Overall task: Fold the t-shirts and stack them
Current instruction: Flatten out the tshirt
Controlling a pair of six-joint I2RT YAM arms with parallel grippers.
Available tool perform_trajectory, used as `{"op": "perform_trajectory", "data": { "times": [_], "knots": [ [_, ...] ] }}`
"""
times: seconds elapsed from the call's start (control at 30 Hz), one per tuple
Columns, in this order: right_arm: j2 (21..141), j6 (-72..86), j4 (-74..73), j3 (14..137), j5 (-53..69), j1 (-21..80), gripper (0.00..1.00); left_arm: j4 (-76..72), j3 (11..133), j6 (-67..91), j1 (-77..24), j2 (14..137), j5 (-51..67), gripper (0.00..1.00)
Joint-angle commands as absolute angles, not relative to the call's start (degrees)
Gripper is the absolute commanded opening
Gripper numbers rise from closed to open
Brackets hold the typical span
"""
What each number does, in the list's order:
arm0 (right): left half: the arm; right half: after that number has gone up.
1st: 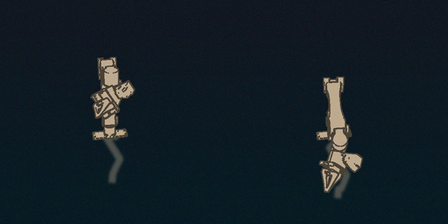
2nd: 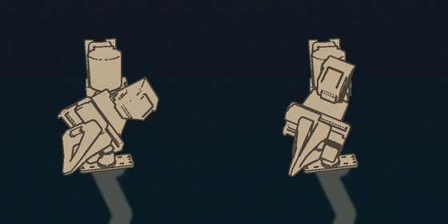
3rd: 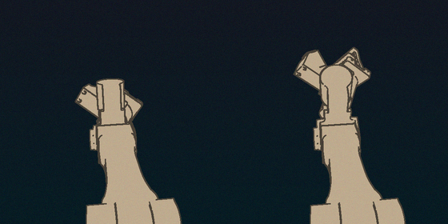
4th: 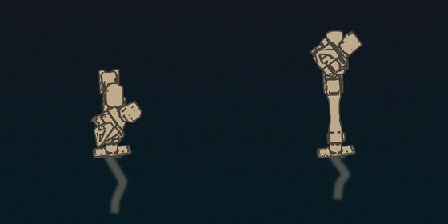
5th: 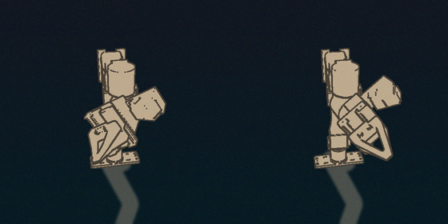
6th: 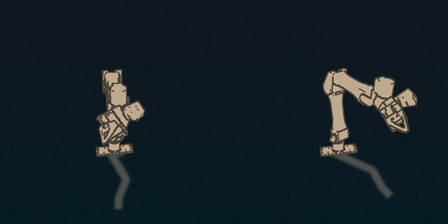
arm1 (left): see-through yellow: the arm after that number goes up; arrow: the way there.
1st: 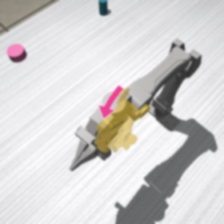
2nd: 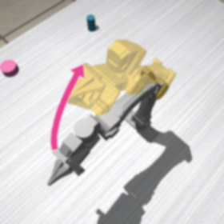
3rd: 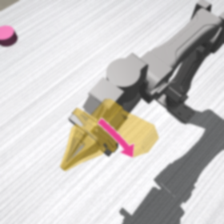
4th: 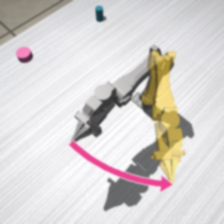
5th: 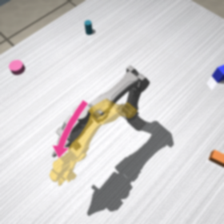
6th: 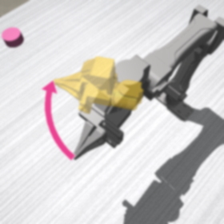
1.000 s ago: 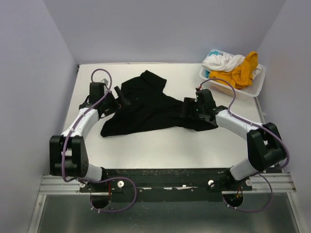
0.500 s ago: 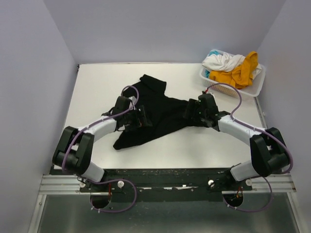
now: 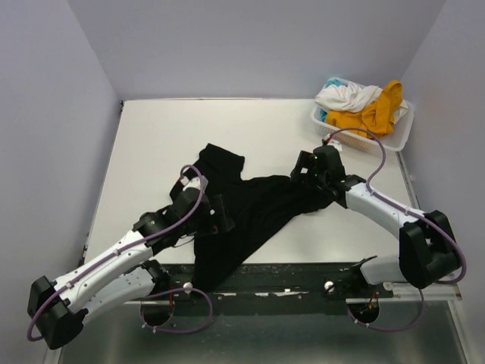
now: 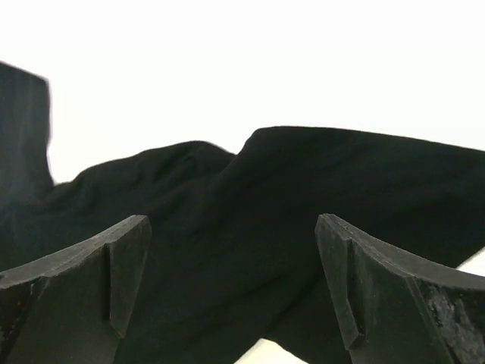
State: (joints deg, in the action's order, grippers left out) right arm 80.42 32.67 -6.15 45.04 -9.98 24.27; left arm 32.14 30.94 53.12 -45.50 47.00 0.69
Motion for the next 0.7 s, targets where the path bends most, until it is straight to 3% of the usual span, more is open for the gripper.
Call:
{"op": "perform_trajectory", "data": {
  "times": [0.0,0.17,0.33,0.43,0.53,0.67],
  "knots": [
    [75.14,34.61,-10.29,45.43,-21.28,24.08,1.00,32.54,42.40,43.80,-41.42,48.69,-14.46,0.99],
    [72.69,34.94,-12.52,44.06,-24.55,24.02,1.00,25.79,55.12,33.71,-24.71,66.03,-3.56,0.98],
    [72.49,34.84,-13.23,43.42,-24.80,24.07,1.00,35.26,78.34,25.59,-17.83,91.21,-6.99,0.98],
    [72.94,34.53,-13.36,43.81,-25.56,24.02,1.00,36.60,88.12,23.89,-13.63,102.84,-1.18,0.98],
    [73.10,34.21,-13.53,43.92,-26.77,23.95,1.00,40.04,97.29,23.94,-10.55,112.48,6.83,0.99],
    [72.97,34.20,-13.62,43.43,-29.00,23.99,1.00,42.35,103.32,24.66,-10.02,119.13,8.28,0.99]
  ]
}}
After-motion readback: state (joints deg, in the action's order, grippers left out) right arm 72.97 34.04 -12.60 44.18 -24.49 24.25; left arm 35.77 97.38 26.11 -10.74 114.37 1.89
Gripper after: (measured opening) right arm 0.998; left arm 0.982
